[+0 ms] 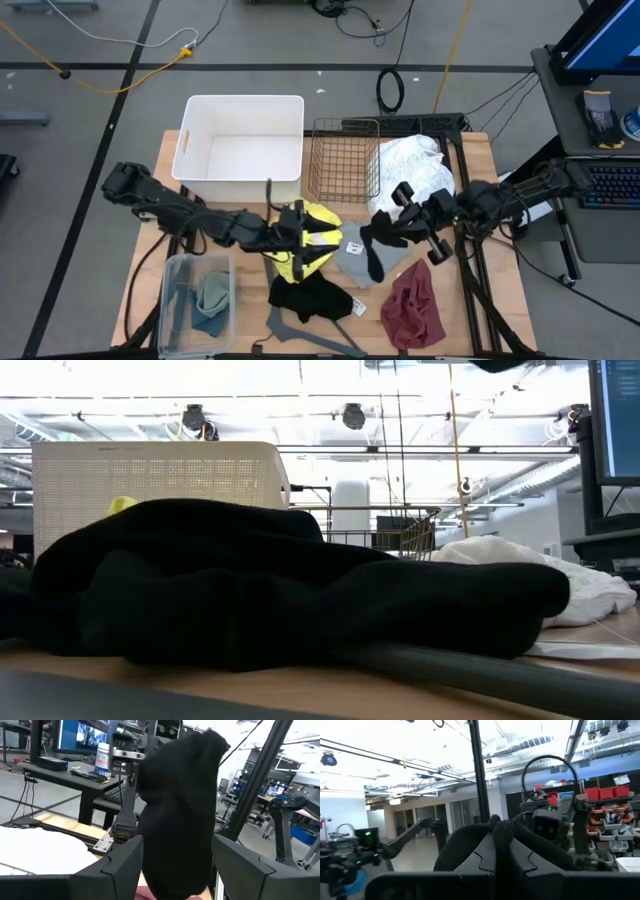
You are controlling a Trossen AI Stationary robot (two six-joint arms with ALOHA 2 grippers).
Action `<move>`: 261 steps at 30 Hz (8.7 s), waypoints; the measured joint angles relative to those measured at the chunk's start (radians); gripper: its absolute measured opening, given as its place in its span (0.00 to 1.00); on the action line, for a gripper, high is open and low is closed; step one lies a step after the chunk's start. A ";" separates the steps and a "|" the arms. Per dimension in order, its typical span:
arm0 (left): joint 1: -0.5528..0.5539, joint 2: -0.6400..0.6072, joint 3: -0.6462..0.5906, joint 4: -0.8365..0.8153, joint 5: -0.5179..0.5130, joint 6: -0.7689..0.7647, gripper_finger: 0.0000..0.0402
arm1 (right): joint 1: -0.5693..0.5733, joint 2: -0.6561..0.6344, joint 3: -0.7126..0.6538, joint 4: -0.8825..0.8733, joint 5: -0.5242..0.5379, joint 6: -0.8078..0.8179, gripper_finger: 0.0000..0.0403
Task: Pick & Place Cloths
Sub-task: Put the black sock into the transparent bin, then put the red underwear into the wire basket
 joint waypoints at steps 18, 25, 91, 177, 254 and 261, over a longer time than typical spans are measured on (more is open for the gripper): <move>0.060 0.237 0.263 -0.010 0.103 -0.027 0.60 | -0.032 0.051 0.000 0.008 -0.001 -0.008 0.00; 0.079 0.268 0.283 -0.026 0.127 -0.058 0.60 | -0.032 0.072 0.000 0.064 0.001 -0.008 0.00; -0.135 -0.269 0.283 -0.829 0.453 -1.066 0.00 | -0.031 0.072 0.000 -0.536 -0.184 0.097 0.30; -0.502 -0.291 -0.134 -1.421 0.593 -1.665 0.43 | -0.032 0.072 0.000 -0.514 -0.147 0.131 0.29; -0.360 -0.466 -0.132 -0.520 -0.444 -0.031 0.07 | 0.300 0.037 0.000 -1.137 -0.239 0.104 0.15; -0.342 -0.466 -0.132 -0.522 -0.444 -0.033 0.07 | 0.325 0.037 0.000 -1.304 -0.211 0.068 0.24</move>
